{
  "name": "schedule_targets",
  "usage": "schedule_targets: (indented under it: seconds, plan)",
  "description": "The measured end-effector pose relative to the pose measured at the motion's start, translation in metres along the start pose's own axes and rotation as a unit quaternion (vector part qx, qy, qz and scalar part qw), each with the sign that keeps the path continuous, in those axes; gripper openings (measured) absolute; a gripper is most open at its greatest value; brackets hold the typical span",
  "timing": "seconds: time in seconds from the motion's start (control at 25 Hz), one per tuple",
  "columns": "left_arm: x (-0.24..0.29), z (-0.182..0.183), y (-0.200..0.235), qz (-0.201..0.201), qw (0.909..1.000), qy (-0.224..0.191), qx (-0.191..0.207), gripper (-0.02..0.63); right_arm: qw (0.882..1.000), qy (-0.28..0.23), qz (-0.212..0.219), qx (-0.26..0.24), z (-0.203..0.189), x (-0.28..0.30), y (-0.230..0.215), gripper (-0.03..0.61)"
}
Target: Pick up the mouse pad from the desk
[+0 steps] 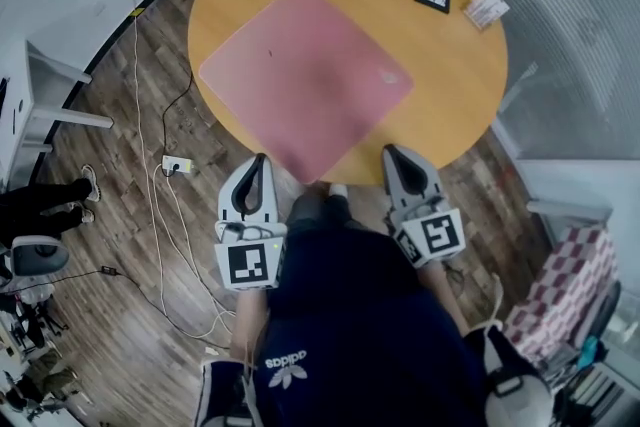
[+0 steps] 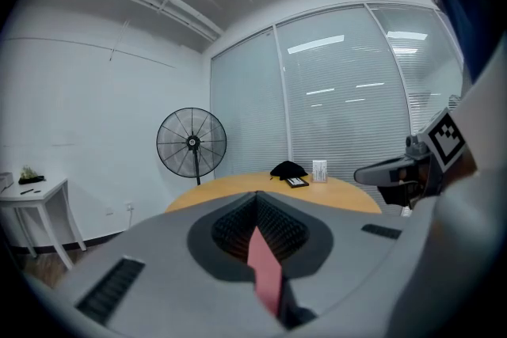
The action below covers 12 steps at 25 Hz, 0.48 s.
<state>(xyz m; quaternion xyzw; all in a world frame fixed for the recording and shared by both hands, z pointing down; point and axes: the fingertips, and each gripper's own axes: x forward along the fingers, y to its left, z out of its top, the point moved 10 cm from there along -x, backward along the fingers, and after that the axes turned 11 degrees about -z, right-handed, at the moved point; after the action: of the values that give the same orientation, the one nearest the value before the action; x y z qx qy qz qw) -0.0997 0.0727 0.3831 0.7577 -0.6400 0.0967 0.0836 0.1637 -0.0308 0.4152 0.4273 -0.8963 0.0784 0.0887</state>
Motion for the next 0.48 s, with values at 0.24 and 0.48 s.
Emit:
schedule_targets:
  seconds: [0.24, 0.48]
  plan:
    - [0.011, 0.003, 0.025, -0.028, 0.9995, -0.008, -0.009, 0.003, 1.000, -0.004, -0.027, -0.004, 0.007, 0.010, 0.012, 0.005]
    - [0.021, 0.016, 0.051, -0.056, 0.9983, -0.015, -0.009, 0.003, 0.998, -0.002, -0.060, -0.007, 0.017, 0.017, 0.024, 0.005]
